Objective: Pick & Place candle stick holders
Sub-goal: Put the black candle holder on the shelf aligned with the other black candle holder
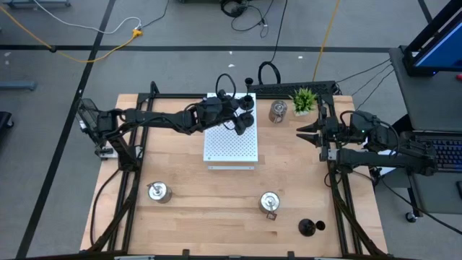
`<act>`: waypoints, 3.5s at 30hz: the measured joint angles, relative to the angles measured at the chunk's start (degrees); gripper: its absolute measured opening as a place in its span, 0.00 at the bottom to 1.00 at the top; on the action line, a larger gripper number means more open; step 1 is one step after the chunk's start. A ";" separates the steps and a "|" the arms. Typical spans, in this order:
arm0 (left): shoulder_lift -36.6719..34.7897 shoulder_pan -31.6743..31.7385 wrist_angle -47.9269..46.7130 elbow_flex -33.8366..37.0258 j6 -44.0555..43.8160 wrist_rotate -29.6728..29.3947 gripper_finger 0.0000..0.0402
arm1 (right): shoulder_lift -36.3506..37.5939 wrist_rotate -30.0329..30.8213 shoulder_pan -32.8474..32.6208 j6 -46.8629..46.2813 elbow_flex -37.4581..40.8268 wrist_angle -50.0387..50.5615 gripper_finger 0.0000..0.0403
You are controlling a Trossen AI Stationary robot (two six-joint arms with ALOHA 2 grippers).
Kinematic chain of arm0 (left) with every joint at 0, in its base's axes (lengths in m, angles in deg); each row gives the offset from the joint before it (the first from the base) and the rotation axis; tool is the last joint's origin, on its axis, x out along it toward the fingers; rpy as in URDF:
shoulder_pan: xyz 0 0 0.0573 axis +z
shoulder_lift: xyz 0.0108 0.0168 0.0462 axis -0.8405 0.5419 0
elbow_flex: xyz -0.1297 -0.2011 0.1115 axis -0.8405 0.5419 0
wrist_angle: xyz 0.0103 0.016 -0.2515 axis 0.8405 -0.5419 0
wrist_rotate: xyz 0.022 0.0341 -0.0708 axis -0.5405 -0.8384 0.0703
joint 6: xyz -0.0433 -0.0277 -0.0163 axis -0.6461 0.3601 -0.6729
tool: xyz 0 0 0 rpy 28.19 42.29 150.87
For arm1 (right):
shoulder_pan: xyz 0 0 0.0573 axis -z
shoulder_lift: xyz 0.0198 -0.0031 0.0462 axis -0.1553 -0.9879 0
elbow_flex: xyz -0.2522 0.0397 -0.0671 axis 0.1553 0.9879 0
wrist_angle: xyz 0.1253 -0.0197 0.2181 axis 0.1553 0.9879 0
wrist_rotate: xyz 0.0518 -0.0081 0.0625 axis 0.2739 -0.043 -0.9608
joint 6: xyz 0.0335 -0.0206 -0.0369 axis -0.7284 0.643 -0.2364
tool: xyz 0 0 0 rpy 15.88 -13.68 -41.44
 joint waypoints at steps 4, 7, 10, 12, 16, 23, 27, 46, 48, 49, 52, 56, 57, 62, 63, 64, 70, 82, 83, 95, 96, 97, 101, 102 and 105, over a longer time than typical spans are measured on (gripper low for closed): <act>-1.79 0.00 -5.37 0.00 0.72 -3.26 0.64 | 0.00 0.01 0.00 0.00 0.00 0.00 0.18; -3.61 0.00 -9.69 -0.02 0.75 -4.51 0.66 | 0.02 0.01 0.00 0.01 0.00 0.00 0.18; -5.25 0.00 -13.51 -0.02 0.72 -4.52 0.67 | 0.02 0.02 0.00 0.02 0.00 -0.02 0.18; -6.49 -0.02 -16.18 -0.02 0.51 -4.47 0.67 | 0.02 0.02 0.00 0.00 0.00 -0.04 0.18; -9.15 -0.26 -22.68 -0.02 -1.55 -4.02 0.67 | 0.02 0.02 -0.02 0.00 0.00 -0.04 0.18; -15.28 -1.91 -34.75 -0.02 -9.36 -1.31 0.67 | -0.33 -0.22 -0.02 -3.34 0.00 -2.81 0.18; -19.14 -2.82 -40.47 -0.09 -13.13 3.74 0.67 | -0.95 -0.22 -0.04 -10.46 0.00 -6.33 0.18; -45.63 -12.63 -36.41 22.79 -21.96 8.00 0.67 | -14.85 3.95 -13.41 -6.05 -12.21 -9.62 0.18; -50.00 -13.91 -34.81 25.33 -21.92 7.56 0.67 | -17.98 8.09 -15.92 -5.83 -18.04 0.37 0.18; -52.09 -14.37 -34.32 26.51 -22.01 7.10 0.67 | -19.73 10.09 -17.25 -5.98 -21.12 5.20 0.18; -57.00 -15.69 -33.43 29.56 -22.05 6.19 0.67 | -25.37 15.10 -20.88 -8.66 -29.78 18.21 0.18; -60.85 -16.30 -33.65 32.17 -21.81 6.08 0.67 | -32.48 16.39 -24.70 -15.98 -38.56 30.35 0.18; -61.43 -16.41 -33.65 32.71 -21.64 6.08 0.67 | -34.08 16.27 -25.61 -18.44 -40.13 33.09 0.18; -62.66 -16.50 -33.90 34.57 -21.26 6.03 0.67 | -40.59 11.60 -30.80 -33.48 -45.17 45.88 0.18; -62.64 -16.50 -33.89 34.66 -21.26 6.03 0.67 | -41.36 9.45 -31.78 -37.06 -45.56 47.82 0.18; -62.62 -16.50 -33.89 34.67 -21.26 6.04 0.67 | -41.89 7.15 -32.74 -40.52 -45.68 49.32 0.18; -62.60 -16.50 -33.83 34.67 -19.87 6.03 0.67 | -44.16 -7.96 -39.01 -61.86 -45.68 57.04 0.18; -62.49 -16.46 -33.73 34.67 -20.63 6.12 0.67 | -44.40 -0.85 -59.58 -95.41 -45.68 53.36 0.18; -62.49 -16.46 -33.74 34.67 -20.79 6.13 0.67 | -44.81 0.75 -60.89 -97.17 -45.68 52.99 0.18; -62.49 -16.46 -33.67 34.67 -22.07 6.08 0.67 | -52.74 3.17 -68.42 -104.76 -45.68 52.68 0.18; -62.49 -16.46 -33.67 34.67 -22.08 6.08 0.67 | -53.36 3.17 -68.61 -104.76 -45.68 52.65 0.18; -62.49 -16.46 -33.67 34.67 -22.12 6.08 0.67 | -53.96 3.18 -68.75 -104.76 -45.68 52.63 0.18; -62.49 -16.46 -33.67 34.67 -22.35 6.07 0.67 | -55.26 5.17 -68.78 -104.65 -45.68 52.67 0.18; -62.49 -16.46 -33.67 34.67 -22.36 6.06 0.67 | -55.45 6.47 -68.91 -104.50 -45.68 52.62 0.18; -62.49 -16.46 -33.67 34.67 -22.64 6.07 0.67 | -56.13 8.17 -69.20 -104.48 -45.68 52.64 0.18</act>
